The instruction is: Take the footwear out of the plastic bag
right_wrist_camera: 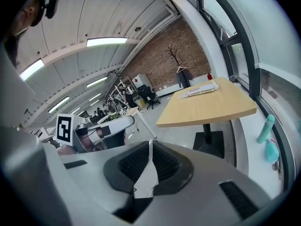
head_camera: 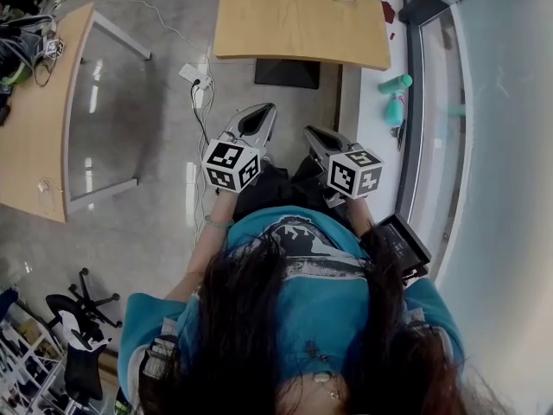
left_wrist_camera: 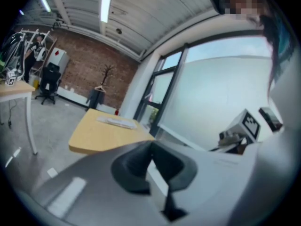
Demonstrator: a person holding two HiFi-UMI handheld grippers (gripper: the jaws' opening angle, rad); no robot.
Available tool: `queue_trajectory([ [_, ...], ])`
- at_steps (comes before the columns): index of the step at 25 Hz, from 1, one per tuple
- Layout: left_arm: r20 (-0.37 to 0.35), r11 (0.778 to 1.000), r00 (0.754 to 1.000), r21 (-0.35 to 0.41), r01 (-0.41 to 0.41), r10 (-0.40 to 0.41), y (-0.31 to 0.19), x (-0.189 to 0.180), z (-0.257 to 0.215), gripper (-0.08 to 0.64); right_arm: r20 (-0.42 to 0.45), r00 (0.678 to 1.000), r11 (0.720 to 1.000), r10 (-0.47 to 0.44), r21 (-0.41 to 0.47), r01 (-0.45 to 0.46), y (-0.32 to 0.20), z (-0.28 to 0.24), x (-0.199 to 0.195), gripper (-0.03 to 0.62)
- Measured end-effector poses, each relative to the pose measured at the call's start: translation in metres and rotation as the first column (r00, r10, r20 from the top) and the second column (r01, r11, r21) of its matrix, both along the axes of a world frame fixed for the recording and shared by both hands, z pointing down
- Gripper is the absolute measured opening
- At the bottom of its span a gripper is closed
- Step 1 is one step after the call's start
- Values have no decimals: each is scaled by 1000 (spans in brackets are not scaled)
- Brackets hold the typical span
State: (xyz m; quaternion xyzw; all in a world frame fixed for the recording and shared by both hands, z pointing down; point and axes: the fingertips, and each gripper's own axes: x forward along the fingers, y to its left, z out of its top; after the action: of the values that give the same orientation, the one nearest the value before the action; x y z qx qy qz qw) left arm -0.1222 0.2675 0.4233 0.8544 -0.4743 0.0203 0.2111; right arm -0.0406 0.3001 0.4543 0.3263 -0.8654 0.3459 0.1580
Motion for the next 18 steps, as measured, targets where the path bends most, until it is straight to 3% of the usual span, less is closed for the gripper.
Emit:
queue_trajectory([
  [9, -37, 1000, 999, -26, -16, 15, -29, -3, 10, 3, -24, 999, 999, 26, -21, -27, -36, 5, 3, 32],
  [15, 29, 999, 1000, -37, -5, 6, -77, 3, 19, 3, -6, 999, 999, 37, -34, -37, -92, 17, 17, 32],
  [18, 21, 999, 1000, -42, 8, -7, -116, 6, 18, 3, 5, 999, 998, 47, -33, -47, -136, 19, 26, 32],
])
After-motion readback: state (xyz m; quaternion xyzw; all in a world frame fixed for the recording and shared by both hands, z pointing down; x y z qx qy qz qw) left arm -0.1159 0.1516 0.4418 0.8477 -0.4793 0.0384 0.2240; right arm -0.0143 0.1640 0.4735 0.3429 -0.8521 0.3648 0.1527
